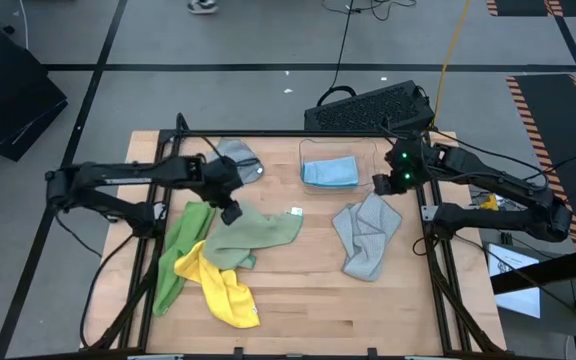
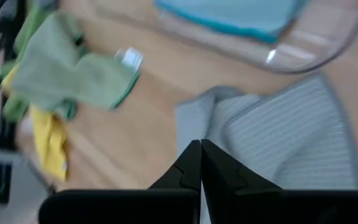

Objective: Fold microfiber towels
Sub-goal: Fold the light gray towel

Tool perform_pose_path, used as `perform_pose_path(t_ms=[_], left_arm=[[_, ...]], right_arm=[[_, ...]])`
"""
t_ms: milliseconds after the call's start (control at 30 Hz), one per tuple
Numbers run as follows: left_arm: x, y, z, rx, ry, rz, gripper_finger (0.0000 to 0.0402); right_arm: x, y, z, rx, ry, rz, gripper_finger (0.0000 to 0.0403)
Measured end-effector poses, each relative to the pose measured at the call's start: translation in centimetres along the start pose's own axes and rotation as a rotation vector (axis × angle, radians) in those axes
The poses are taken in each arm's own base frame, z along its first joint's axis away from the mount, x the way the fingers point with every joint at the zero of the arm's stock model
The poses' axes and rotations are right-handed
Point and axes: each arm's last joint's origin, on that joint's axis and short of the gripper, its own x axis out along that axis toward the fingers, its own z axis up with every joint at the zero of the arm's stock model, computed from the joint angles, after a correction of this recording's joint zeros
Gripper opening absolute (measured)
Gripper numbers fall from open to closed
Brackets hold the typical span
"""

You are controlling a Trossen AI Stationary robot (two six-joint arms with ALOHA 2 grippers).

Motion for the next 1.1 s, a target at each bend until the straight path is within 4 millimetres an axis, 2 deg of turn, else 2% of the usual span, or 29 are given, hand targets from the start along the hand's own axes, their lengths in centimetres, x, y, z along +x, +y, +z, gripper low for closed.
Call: perform_pose_path(t_ms=[133, 267, 367, 500, 567, 600, 733, 867, 967, 1100], left_arm=[[2.7, 0.6, 0.8, 0.144, 0.05, 0.075, 0.0226], [5.3, 1.5, 1.0, 0.222, 0.138, 0.142, 0.0212], [6.7, 2.0, 0.9, 0.21, 0.207, 0.136, 0.0171], [7.0, 2.2, 0.8, 0.176, 0.227, 0.146, 0.0072], [6.8, 2.0, 1.0, 0.149, 0.216, 0.144, 0.0023], [6.5, 1.9, 1.1, 0.13, 0.204, 0.135, 0.0013], [4.9, 1.0, 1.7, 0.103, 0.145, 0.091, 0.0018], [3.3, 0.5, 1.5, 0.029, 0.096, 0.074, 0.0012], [1.9, -0.1, 1.5, -0.013, 0.035, 0.004, 0.0005], [-0.7, -1.4, 1.3, 0.015, -0.089, -0.067, 0.0006]], right_arm=[[-0.1, 0.1, -0.2, -0.068, 0.05, 0.054, 0.0], [-0.1, 0.2, -0.2, -0.13, 0.06, 0.073, 0.0], [-0.1, 0.2, -0.2, -0.141, 0.058, 0.074, 0.0], [-0.1, 0.2, -0.2, -0.105, 0.061, 0.074, 0.0], [0.0, 0.2, -0.2, -0.043, 0.06, 0.07, 0.0], [0.0, 0.3, -0.2, -0.019, 0.054, 0.071, 0.0001], [0.7, 0.5, 0.1, 0.063, 0.053, 0.156, 0.0022], [1.2, 1.9, 0.1, 0.101, 0.046, 0.273, 0.0061], [1.4, 3.8, -0.4, 0.134, -0.084, 0.304, 0.0091], [2.6, 6.2, -1.7, 0.178, -0.286, 0.293, 0.0123]])
